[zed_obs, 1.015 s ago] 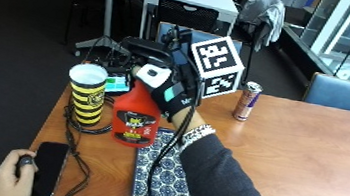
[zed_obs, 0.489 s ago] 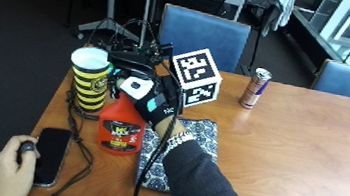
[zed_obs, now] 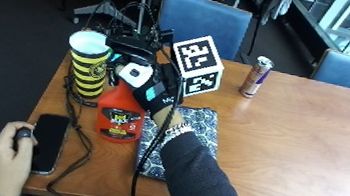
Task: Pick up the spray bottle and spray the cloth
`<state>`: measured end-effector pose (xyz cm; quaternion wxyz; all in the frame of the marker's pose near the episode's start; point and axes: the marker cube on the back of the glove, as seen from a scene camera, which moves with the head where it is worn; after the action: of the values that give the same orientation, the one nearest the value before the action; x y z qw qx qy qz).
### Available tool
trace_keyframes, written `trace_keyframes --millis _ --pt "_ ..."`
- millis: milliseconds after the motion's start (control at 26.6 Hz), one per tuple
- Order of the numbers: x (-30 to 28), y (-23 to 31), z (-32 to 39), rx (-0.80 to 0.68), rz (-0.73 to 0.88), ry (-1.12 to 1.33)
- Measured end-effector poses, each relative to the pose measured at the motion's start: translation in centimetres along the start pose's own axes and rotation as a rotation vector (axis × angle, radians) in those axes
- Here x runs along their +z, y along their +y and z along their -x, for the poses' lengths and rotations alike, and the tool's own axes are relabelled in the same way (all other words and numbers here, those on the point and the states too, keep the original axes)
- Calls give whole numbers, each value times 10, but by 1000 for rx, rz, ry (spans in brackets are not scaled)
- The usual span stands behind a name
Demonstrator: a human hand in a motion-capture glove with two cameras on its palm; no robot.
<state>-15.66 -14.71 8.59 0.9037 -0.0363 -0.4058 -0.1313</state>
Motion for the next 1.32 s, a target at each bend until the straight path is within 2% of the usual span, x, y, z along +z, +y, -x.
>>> trace_keyframes --millis 376,827,1090,1316 --pt "4 13 -27 73 28 14" --pt "31 27 -57 141 265 77" --pt "8 50 -74 171 271 190" --pt "-32 75 -78 153 259 393"
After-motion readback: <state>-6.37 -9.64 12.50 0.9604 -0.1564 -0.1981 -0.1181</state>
